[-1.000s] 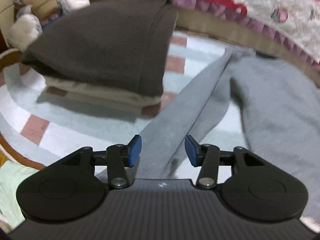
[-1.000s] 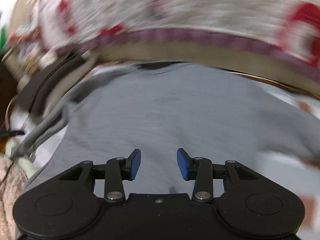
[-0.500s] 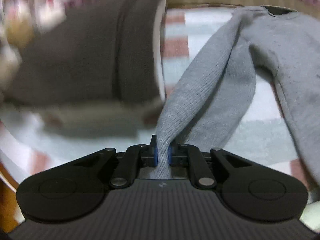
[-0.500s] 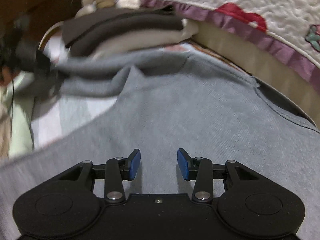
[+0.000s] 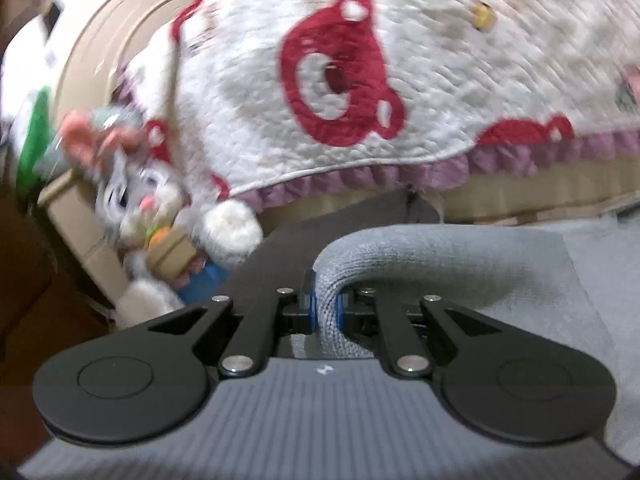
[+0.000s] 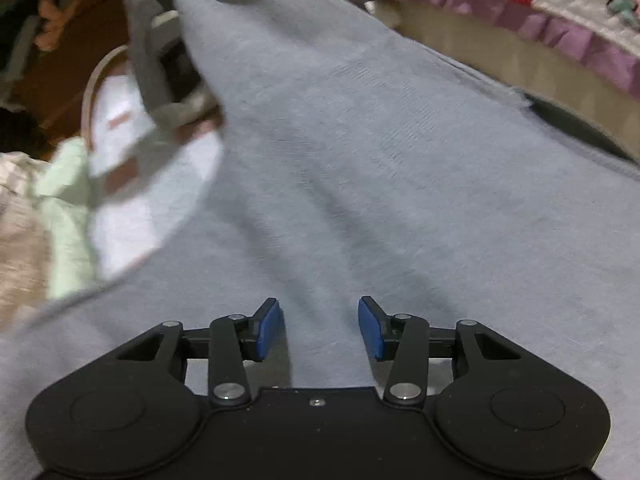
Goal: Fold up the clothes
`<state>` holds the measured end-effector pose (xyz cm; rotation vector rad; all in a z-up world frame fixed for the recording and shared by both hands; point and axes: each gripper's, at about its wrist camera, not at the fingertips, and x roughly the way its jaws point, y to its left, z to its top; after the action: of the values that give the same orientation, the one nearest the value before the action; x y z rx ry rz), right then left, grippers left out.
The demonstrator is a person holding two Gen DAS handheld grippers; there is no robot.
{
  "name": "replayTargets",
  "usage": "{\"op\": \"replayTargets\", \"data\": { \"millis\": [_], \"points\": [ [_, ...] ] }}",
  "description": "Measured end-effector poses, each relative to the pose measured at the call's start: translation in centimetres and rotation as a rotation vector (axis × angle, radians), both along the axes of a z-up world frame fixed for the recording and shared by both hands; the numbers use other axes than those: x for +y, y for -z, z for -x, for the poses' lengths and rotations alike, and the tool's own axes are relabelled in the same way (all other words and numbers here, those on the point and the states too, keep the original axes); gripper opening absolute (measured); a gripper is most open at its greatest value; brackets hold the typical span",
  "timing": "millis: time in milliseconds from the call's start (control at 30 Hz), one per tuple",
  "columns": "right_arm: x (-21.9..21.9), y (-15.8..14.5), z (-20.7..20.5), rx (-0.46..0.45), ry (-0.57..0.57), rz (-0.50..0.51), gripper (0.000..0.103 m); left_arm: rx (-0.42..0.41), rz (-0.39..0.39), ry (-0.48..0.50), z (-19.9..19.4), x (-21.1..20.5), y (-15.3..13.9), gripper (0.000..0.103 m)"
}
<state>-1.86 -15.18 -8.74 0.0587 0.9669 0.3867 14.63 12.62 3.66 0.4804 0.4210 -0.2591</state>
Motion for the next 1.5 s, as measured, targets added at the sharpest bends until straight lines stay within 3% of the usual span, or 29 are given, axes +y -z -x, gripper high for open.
{"op": "replayTargets", "data": {
  "millis": [167, 333, 400, 433, 467, 533, 633, 733, 900, 967, 1033, 1133, 1167, 1200, 1300, 1433, 1500],
  "points": [
    [0.3, 0.1, 0.9, 0.038, -0.052, -0.023, 0.05, -0.03, -0.065, 0.006, -1.1, -0.4, -0.3, 0.01],
    [0.0, 0.8, 1.3, 0.028, -0.014, -0.064, 0.054, -0.007, -0.118, -0.008, -2.2, -0.5, 1.2, 0.015],
    [-0.1, 0.9, 1.6, 0.02, -0.024, -0.056, 0.054, 0.028, -0.173, 0.021, -2.3, -0.5, 1.8, 0.035],
    [-0.2, 0.9, 1.7, 0.016, -0.026, -0.054, 0.054, 0.049, -0.191, 0.044, -2.2, -0.3, 2.0, 0.039],
    [-0.3, 1.0, 1.9, 0.012, -0.028, -0.053, 0.054, 0.08, -0.181, 0.058, -2.2, 0.1, 2.1, 0.046],
    [-0.5, 1.0, 2.1, 0.006, -0.024, -0.057, 0.054, 0.154, -0.128, 0.076, -2.2, 1.4, 2.1, 0.046],
    [-0.3, 1.2, 2.1, 0.0, -0.013, -0.059, 0.055, 0.255, 0.027, 0.068, -1.7, 3.7, 2.1, 0.048],
    [0.6, 1.0, 2.1, 0.0, 0.019, -0.021, 0.055, 0.294, 0.141, 0.053, 0.5, 5.9, 3.1, 0.058],
    [1.0, 1.0, 2.3, -0.013, 0.019, 0.008, 0.055, 0.411, 0.256, 0.066, 3.6, 8.0, 7.4, 0.064],
    [1.1, 0.9, 2.1, -0.011, 0.016, 0.013, 0.055, 0.466, 0.227, 0.08, 4.4, 7.6, 9.5, 0.065],
    [1.3, 0.9, 2.1, -0.014, 0.018, 0.017, 0.057, 0.501, 0.108, 0.12, 4.6, 6.3, 11.6, 0.066],
    [1.7, 1.1, 2.2, -0.023, 0.017, 0.021, 0.062, 0.417, -0.108, 0.121, 4.8, 3.7, 14.1, 0.064],
    [1.8, 1.1, 2.2, -0.029, 0.017, 0.025, 0.062, 0.39, -0.14, 0.098, 4.7, 3.3, 14.5, 0.043],
    [1.9, 1.1, 2.3, -0.034, 0.012, 0.034, 0.062, 0.378, -0.163, 0.074, 4.5, 2.9, 14.6, 0.007],
    [2.2, 1.1, 2.6, -0.047, -0.002, 0.06, 0.062, 0.268, -0.138, 0.002, 5.3, 2.7, 12.4, 0.007],
    [2.3, 1.2, 2.9, -0.057, -0.025, 0.086, 0.062, 0.058, -0.136, 0.007, 7.4, 2.4, 6.0, 0.007],
    [2.5, 1.2, 2.9, -0.056, -0.024, 0.093, 0.063, -0.019, -0.096, -0.013, 6.9, 2.9, 2.5, 0.007]
  ]
}}
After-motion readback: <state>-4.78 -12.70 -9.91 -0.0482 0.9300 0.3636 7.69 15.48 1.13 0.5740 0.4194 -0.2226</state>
